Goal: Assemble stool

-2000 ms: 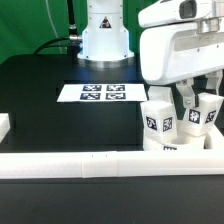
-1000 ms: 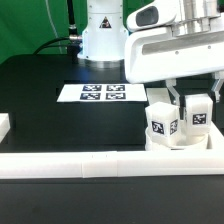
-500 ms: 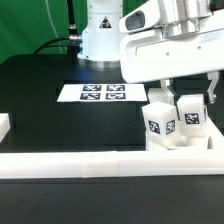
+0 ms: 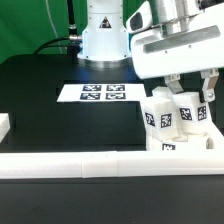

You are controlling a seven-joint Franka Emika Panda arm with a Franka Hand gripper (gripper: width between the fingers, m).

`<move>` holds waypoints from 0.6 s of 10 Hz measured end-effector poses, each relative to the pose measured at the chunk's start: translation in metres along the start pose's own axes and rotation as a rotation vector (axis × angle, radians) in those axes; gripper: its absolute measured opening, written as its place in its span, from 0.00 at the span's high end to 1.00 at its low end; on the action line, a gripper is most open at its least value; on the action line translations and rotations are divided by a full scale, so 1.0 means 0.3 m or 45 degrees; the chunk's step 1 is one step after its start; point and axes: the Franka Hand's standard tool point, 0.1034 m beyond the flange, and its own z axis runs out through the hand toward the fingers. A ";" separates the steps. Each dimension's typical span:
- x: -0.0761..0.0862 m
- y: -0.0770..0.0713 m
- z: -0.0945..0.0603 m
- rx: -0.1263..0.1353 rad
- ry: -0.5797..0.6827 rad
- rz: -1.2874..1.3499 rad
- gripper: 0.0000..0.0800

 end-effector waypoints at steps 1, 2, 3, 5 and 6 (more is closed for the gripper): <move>0.005 0.002 -0.001 0.012 -0.004 0.094 0.57; 0.010 0.001 -0.003 0.030 -0.004 0.194 0.57; 0.015 0.001 -0.005 0.053 0.000 0.308 0.57; 0.027 0.006 -0.008 0.113 0.034 0.484 0.57; 0.020 0.001 -0.009 0.128 0.036 0.587 0.57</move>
Offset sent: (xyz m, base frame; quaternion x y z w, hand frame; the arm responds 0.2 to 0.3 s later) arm 0.0014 0.0097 0.0012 0.0664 -0.0129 0.2768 0.9585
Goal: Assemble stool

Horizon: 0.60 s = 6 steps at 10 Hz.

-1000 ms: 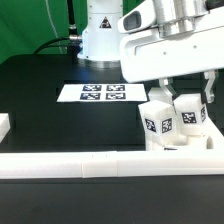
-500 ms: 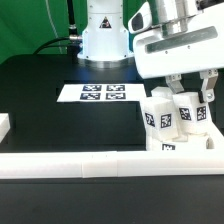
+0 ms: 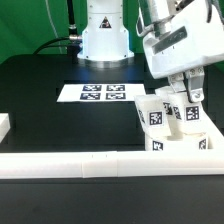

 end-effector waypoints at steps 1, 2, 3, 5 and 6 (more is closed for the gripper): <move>-0.006 -0.001 -0.001 0.009 0.001 0.079 0.57; -0.006 -0.001 -0.002 0.013 -0.002 0.154 0.57; -0.005 -0.001 -0.002 0.013 -0.002 0.159 0.57; -0.009 -0.001 -0.004 -0.005 -0.014 0.113 0.57; -0.014 -0.010 -0.025 -0.036 -0.038 0.057 0.31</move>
Offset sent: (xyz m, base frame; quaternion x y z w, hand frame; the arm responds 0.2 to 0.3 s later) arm 0.0000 0.0000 0.0000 0.0000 0.0000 0.0650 0.9979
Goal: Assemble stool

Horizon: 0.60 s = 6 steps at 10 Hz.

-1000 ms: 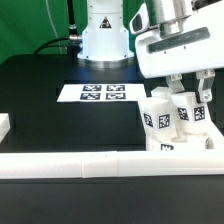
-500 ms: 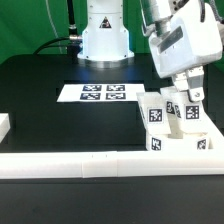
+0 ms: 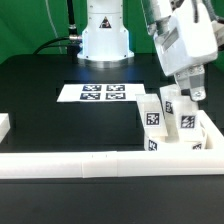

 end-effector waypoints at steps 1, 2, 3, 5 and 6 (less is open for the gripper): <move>-0.001 -0.019 -0.031 -0.005 -0.015 -0.011 0.31; -0.016 -0.038 -0.066 -0.021 -0.044 -0.075 0.21; -0.016 -0.052 -0.087 -0.022 -0.059 -0.153 0.20; -0.011 -0.043 -0.076 -0.023 -0.056 -0.334 0.19; -0.011 -0.043 -0.075 -0.022 -0.055 -0.426 0.19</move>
Offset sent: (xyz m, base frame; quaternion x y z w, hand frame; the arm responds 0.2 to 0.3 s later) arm 0.0000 0.0000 0.0000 0.0000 0.0000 -0.1938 0.9810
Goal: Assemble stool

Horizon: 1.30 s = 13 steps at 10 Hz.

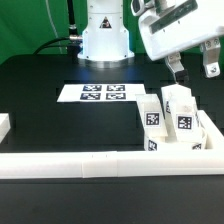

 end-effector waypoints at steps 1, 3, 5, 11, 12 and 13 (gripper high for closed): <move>-0.007 -0.002 0.002 -0.009 0.002 -0.121 0.19; -0.085 -0.031 0.012 -0.094 -0.006 -0.553 0.19; -0.100 -0.048 0.021 -0.137 -0.054 -0.811 0.19; -0.088 -0.046 0.020 -0.131 -0.075 -1.301 0.19; -0.068 -0.043 0.023 -0.148 -0.098 -1.511 0.19; -0.045 -0.050 0.032 -0.171 -0.148 -1.654 0.19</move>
Offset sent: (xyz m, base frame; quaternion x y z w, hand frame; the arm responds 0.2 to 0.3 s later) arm 0.0119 0.0237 0.0041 -0.0880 -0.0044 -0.3625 0.9278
